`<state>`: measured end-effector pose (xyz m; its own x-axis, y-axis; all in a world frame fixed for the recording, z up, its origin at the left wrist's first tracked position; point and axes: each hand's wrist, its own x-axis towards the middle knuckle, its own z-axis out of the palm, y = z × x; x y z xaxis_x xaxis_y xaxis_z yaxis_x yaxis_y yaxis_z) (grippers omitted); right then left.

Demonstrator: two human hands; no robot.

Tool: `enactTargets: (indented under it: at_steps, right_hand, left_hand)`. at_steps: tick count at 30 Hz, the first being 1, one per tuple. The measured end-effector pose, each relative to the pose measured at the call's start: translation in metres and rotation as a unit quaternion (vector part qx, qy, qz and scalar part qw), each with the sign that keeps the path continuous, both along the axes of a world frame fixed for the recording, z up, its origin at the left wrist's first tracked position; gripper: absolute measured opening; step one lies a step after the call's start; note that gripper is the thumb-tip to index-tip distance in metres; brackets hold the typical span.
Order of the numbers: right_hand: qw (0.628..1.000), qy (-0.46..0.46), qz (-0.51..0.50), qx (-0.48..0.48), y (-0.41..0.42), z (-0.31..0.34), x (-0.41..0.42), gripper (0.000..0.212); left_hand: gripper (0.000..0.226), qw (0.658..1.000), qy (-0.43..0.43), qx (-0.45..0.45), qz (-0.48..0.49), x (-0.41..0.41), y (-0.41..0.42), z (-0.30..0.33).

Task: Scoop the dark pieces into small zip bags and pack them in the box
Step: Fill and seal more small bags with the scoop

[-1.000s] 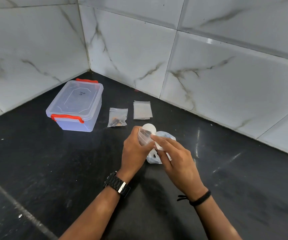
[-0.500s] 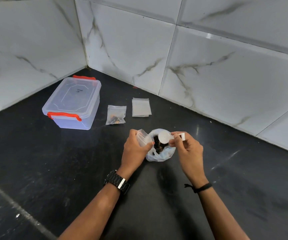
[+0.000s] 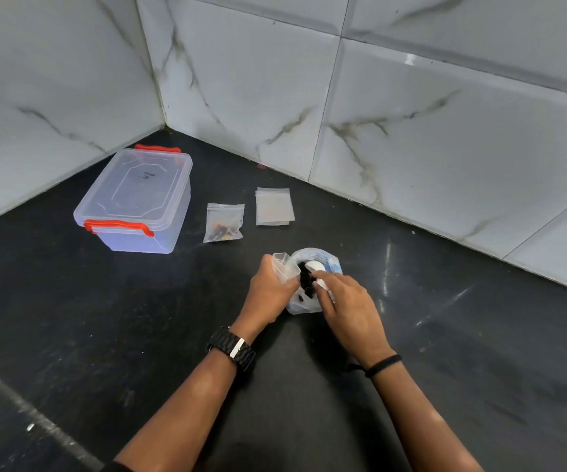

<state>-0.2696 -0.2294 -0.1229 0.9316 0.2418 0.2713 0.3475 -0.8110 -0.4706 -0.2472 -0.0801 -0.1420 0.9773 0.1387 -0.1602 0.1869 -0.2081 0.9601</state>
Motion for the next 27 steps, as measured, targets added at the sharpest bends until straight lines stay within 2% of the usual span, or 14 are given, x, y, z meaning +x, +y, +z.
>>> enactTargets:
  at_steps: [4, 10, 17, 23, 27]
  right_hand:
    - [0.998, -0.018, -0.029, 0.044, 0.003, 0.004, -0.004, 0.017]
    - [0.997, -0.01, -0.045, 0.056, 0.005, 0.004, -0.003, 0.018]
    - [0.972, 0.068, -0.12, 0.193, 0.003, 0.006, 0.004, 0.03]
    - [0.972, 0.1, -0.099, 0.186, 0.003, 0.003, 0.005, 0.033]
    - [0.942, 0.113, -0.16, 0.273, 0.003, 0.005, 0.007, 0.023]
  left_hand:
    - [0.04, 0.999, -0.004, -0.036, 0.014, 0.0, -0.001, -0.005]
    - [0.041, 0.998, -0.003, -0.062, 0.014, 0.0, -0.001, -0.009]
    - [0.037, 0.997, -0.022, -0.073, 0.014, -0.002, -0.004, -0.009]
    - [0.034, 0.995, -0.034, -0.09, 0.004, -0.003, -0.004, -0.006]
    - [0.034, 0.995, -0.035, -0.096, 0.003, -0.005, -0.005, -0.005]
